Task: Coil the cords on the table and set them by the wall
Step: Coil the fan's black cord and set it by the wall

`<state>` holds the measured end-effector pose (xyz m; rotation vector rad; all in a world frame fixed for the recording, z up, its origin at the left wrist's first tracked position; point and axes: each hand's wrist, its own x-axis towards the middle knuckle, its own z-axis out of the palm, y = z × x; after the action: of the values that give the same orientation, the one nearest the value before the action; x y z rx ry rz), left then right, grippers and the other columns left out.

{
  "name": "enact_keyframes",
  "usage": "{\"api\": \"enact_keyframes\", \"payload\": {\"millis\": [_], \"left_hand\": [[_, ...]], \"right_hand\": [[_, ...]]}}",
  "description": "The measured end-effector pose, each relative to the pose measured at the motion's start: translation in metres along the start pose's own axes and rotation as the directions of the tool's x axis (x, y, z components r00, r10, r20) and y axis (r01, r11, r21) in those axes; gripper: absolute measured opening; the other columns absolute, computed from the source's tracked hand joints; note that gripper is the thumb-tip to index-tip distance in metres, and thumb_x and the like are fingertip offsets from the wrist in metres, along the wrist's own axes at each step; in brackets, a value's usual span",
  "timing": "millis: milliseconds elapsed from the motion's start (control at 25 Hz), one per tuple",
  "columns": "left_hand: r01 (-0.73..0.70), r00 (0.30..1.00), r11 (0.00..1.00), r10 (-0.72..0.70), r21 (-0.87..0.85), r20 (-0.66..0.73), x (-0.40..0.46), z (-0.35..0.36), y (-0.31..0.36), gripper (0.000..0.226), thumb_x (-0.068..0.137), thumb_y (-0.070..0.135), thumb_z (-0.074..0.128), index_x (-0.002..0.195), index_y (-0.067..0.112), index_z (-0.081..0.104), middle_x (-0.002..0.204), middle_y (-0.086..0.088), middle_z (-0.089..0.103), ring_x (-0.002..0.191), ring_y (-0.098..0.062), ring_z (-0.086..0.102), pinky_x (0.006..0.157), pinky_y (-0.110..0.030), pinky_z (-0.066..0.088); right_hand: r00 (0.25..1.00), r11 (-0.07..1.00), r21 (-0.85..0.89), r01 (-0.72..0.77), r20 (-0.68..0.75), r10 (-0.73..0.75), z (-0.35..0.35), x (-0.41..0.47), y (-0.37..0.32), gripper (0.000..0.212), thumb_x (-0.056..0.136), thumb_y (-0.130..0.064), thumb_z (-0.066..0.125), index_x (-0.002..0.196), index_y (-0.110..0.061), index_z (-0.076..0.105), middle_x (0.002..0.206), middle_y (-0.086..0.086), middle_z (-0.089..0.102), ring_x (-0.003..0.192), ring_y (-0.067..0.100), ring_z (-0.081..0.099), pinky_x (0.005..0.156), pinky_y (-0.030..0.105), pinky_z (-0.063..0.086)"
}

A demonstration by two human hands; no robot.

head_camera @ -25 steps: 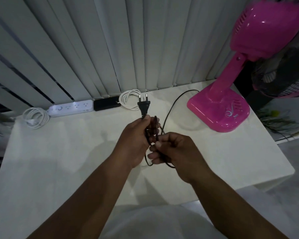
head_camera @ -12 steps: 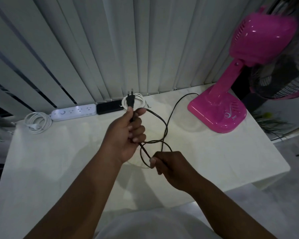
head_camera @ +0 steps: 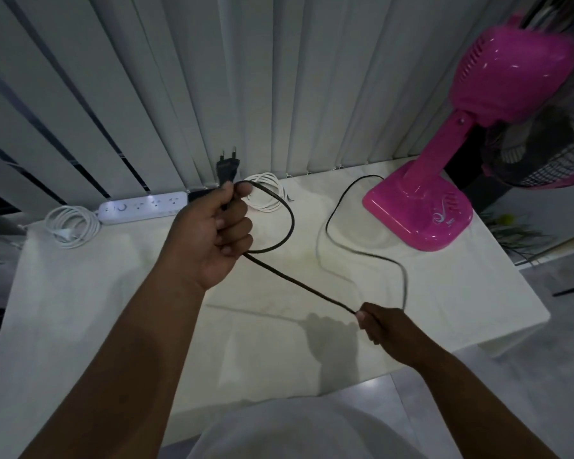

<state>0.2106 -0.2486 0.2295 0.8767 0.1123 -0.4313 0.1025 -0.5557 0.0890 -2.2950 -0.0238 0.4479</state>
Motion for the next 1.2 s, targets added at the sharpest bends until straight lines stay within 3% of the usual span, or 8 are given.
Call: {"api": "enact_keyframes", "payload": {"millis": [160, 360, 440, 600, 760, 960, 1120, 1200], "left_hand": [[0.011, 1.0, 0.972, -0.006, 0.233, -0.018, -0.001, -0.002, -0.017, 0.02, 0.099, 0.017, 0.041, 0.094, 0.01, 0.059, 0.049, 0.007, 0.042, 0.037, -0.005, 0.032, 0.039, -0.018, 0.027], [0.061, 0.996, 0.948, -0.04, 0.311, -0.075, 0.001, 0.003, -0.047, 0.018, 0.098, 0.013, 0.045, 0.092, 0.01, 0.062, 0.061, -0.001, 0.052, 0.043, -0.01, 0.037, 0.044, -0.021, 0.031], [0.079, 0.988, 0.967, -0.043, 0.242, -0.152, 0.004, 0.004, -0.055, 0.019, 0.099, 0.016, 0.044, 0.092, 0.008, 0.06, 0.066, -0.004, 0.053, 0.044, -0.01, 0.039, 0.043, -0.021, 0.031], [0.116, 0.97, 0.961, -0.055, 0.251, -0.237, 0.011, 0.004, -0.064, 0.028, 0.101, 0.022, 0.042, 0.095, 0.003, 0.062, 0.072, -0.008, 0.064, 0.049, -0.012, 0.049, 0.041, -0.021, 0.035], [0.196, 0.952, 0.918, -0.092, 0.346, -0.293, 0.02, 0.007, -0.071, 0.028, 0.101, 0.025, 0.04, 0.096, 0.005, 0.059, 0.066, -0.008, 0.066, 0.049, -0.02, 0.05, 0.048, -0.026, 0.04], [0.226, 0.93, 0.944, -0.136, 0.239, -0.34, 0.03, 0.016, -0.087, 0.032, 0.102, 0.026, 0.039, 0.096, 0.001, 0.057, 0.066, -0.009, 0.063, 0.053, -0.024, 0.05, 0.056, -0.032, 0.039], [0.221, 0.941, 0.961, -0.165, 0.166, -0.297, 0.031, 0.033, -0.105, 0.032, 0.101, 0.027, 0.042, 0.09, 0.005, 0.061, 0.058, -0.006, 0.053, 0.055, -0.023, 0.043, 0.057, -0.033, 0.032], [0.172, 0.948, 0.976, -0.127, 0.134, -0.291, 0.034, 0.045, -0.113, 0.03, 0.1, 0.028, 0.043, 0.081, 0.01, 0.057, 0.055, -0.002, 0.045, 0.061, -0.021, 0.042, 0.06, -0.032, 0.035]], "right_hand": [[0.888, 0.826, 0.47, -0.312, -0.164, 0.429, -0.007, 0.021, -0.026, 0.027, 0.1, -0.018, 0.052, 0.078, -0.004, 0.059, 0.047, 0.002, 0.046, 0.037, 0.016, 0.039, 0.04, 0.024, 0.031], [0.887, 0.476, 0.877, -0.069, -0.165, 0.432, -0.01, 0.028, -0.109, 0.017, 0.098, -0.014, 0.054, 0.085, -0.006, 0.06, 0.052, 0.002, 0.057, 0.04, 0.013, 0.046, 0.037, 0.022, 0.033], [0.935, 0.513, 0.858, 0.006, -0.186, 0.3, -0.001, 0.023, -0.135, 0.017, 0.096, -0.012, 0.06, 0.08, -0.009, 0.061, 0.056, 0.004, 0.062, 0.041, 0.014, 0.049, 0.038, 0.022, 0.035], [0.985, 0.784, 0.619, 0.05, -0.162, 0.064, 0.017, 0.023, -0.15, 0.019, 0.089, -0.02, 0.071, 0.074, -0.011, 0.065, 0.066, 0.008, 0.071, 0.051, 0.015, 0.06, 0.046, 0.023, 0.043], [0.987, 0.829, 0.55, 0.098, -0.162, -0.009, 0.014, 0.042, -0.138, 0.018, 0.083, -0.016, 0.076, 0.068, -0.011, 0.067, 0.064, 0.004, 0.07, 0.051, 0.009, 0.058, 0.049, 0.016, 0.043], [0.944, 0.894, 0.327, 0.306, -0.229, -0.239, 0.003, 0.056, -0.109, 0.013, 0.079, -0.016, 0.079, 0.072, -0.008, 0.071, 0.067, 0.009, 0.067, 0.061, 0.022, 0.059, 0.059, 0.037, 0.048], [0.939, 0.907, 0.272, 0.321, -0.219, -0.266, -0.012, 0.065, -0.079, 0.017, 0.075, -0.023, 0.084, 0.067, -0.022, 0.069, 0.062, -0.007, 0.066, 0.055, 0.007, 0.056, 0.052, 0.015, 0.04], [0.954, 0.923, 0.259, 0.285, -0.171, -0.247, -0.018, 0.067, -0.067, 0.021, 0.078, -0.031, 0.08, 0.068, -0.024, 0.064, 0.06, -0.008, 0.063, 0.052, 0.005, 0.053, 0.051, 0.015, 0.04]]}}
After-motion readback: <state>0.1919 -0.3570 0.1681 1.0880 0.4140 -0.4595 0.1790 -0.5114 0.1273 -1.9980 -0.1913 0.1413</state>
